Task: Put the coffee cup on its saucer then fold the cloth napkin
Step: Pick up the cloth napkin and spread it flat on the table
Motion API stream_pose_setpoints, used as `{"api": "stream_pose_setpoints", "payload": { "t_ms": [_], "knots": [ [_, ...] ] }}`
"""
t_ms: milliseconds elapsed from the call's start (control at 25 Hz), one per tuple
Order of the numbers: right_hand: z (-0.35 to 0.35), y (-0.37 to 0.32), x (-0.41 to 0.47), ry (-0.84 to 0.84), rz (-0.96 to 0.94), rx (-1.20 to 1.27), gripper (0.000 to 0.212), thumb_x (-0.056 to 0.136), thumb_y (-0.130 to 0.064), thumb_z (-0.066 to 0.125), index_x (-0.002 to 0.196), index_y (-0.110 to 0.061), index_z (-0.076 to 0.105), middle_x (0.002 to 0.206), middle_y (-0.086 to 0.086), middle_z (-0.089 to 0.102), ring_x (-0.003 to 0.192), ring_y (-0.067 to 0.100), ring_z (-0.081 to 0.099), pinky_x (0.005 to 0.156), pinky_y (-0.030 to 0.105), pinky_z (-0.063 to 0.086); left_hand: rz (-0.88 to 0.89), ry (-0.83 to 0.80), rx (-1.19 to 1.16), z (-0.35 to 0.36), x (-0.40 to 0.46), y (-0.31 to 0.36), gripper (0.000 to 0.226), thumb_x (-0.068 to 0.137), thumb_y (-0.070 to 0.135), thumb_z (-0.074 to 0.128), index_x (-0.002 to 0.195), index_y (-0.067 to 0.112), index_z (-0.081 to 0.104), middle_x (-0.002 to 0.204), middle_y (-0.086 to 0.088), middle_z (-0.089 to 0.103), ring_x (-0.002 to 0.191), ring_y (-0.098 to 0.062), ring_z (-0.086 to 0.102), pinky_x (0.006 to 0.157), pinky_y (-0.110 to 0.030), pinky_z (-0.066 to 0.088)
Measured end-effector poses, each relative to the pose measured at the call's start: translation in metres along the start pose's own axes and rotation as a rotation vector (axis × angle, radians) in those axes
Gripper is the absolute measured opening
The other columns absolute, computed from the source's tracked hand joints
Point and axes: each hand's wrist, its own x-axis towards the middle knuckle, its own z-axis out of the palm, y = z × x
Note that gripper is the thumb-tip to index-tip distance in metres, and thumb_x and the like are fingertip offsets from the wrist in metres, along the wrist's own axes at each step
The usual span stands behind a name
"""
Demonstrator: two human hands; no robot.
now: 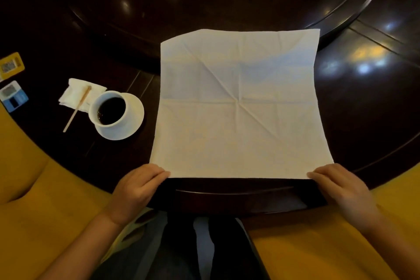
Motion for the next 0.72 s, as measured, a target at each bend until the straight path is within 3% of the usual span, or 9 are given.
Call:
{"api": "stream_pose_setpoints", "payload": {
  "t_ms": [120, 200, 280, 360, 440, 560, 640, 720],
  "knots": [
    [0.015, -0.015, -0.022, -0.178, 0.061, 0.016, 0.047, 0.050, 0.005, 0.085, 0.094, 0.002, 0.069, 0.086, 0.016, 0.067, 0.077, 0.028, 0.064, 0.064, 0.032, 0.054, 0.014, -0.149, -0.059, 0.015, -0.029, 0.000, 0.043, 0.102, 0.022, 0.030, 0.102, 0.000, 0.067, 0.093, -0.010, 0.065, 0.087, -0.020, 0.060, 0.078, -0.025, 0.049],
    [0.022, -0.020, -0.030, -0.241, 0.072, 0.029, 0.045, 0.051, 0.002, 0.086, 0.093, -0.001, 0.070, 0.086, 0.014, 0.067, 0.077, 0.028, 0.064, 0.064, 0.032, 0.053, 0.002, -0.223, -0.083, 0.020, -0.043, 0.001, 0.045, 0.102, 0.022, 0.025, 0.105, 0.002, 0.065, 0.096, -0.008, 0.063, 0.087, -0.020, 0.060, 0.076, -0.027, 0.050],
    [0.019, -0.022, -0.031, -0.210, 0.065, 0.035, 0.022, 0.074, -0.016, 0.074, 0.092, -0.005, 0.070, 0.086, 0.011, 0.067, 0.079, 0.026, 0.063, 0.068, 0.031, 0.051, -0.052, -0.234, -0.115, 0.018, -0.049, 0.001, 0.037, 0.099, 0.020, 0.033, 0.107, 0.004, 0.065, 0.099, -0.006, 0.062, 0.090, -0.020, 0.060, 0.078, -0.029, 0.050],
    [0.015, -0.032, -0.022, -0.214, 0.132, 0.086, 0.039, 0.093, -0.038, 0.043, 0.102, -0.010, 0.068, 0.099, 0.009, 0.067, 0.094, 0.026, 0.060, 0.083, 0.036, 0.046, -0.119, -0.158, -0.127, 0.015, -0.039, 0.008, 0.033, 0.091, 0.020, 0.044, 0.114, 0.006, 0.063, 0.111, -0.006, 0.064, 0.104, -0.021, 0.059, 0.092, -0.030, 0.046],
    [0.019, -0.050, 0.001, -0.141, 0.233, 0.136, 0.047, 0.095, -0.039, 0.033, 0.122, -0.011, 0.059, 0.124, 0.012, 0.059, 0.118, 0.029, 0.050, 0.099, 0.045, 0.037, -0.206, -0.071, -0.106, 0.021, -0.011, 0.029, 0.045, 0.088, 0.026, 0.045, 0.129, 0.007, 0.051, 0.133, -0.009, 0.052, 0.127, -0.023, 0.044, 0.109, -0.036, 0.030],
    [0.046, -0.095, 0.053, -0.105, 0.373, 0.132, 0.051, 0.094, -0.037, 0.031, 0.140, -0.017, 0.038, 0.149, 0.011, 0.031, 0.139, 0.029, 0.022, 0.110, 0.051, 0.018, -0.346, -0.084, -0.010, 0.050, 0.048, 0.077, 0.062, 0.089, 0.034, 0.037, 0.147, 0.020, 0.020, 0.153, -0.009, 0.020, 0.142, -0.026, 0.013, 0.113, -0.050, 0.008],
    [0.069, -0.121, 0.082, -0.149, 0.420, 0.112, 0.054, 0.093, -0.037, 0.030, 0.144, -0.020, 0.029, 0.153, 0.009, 0.020, 0.142, 0.026, 0.010, 0.111, 0.052, 0.010, -0.394, -0.168, 0.076, 0.079, 0.073, 0.099, 0.066, 0.090, 0.039, 0.031, 0.149, 0.027, 0.004, 0.157, -0.007, 0.006, 0.144, -0.024, 0.004, 0.111, -0.056, 0.005],
    [0.087, -0.132, 0.091, -0.193, 0.443, 0.104, 0.055, 0.094, -0.038, 0.030, 0.146, -0.023, 0.023, 0.154, 0.007, 0.015, 0.143, 0.023, 0.005, 0.111, 0.051, 0.007, -0.446, -0.241, 0.140, 0.099, 0.081, 0.103, 0.065, 0.090, 0.043, 0.027, 0.148, 0.029, 0.002, 0.158, -0.006, 0.002, 0.144, -0.023, 0.003, 0.109, -0.060, 0.007]
  ]
}}
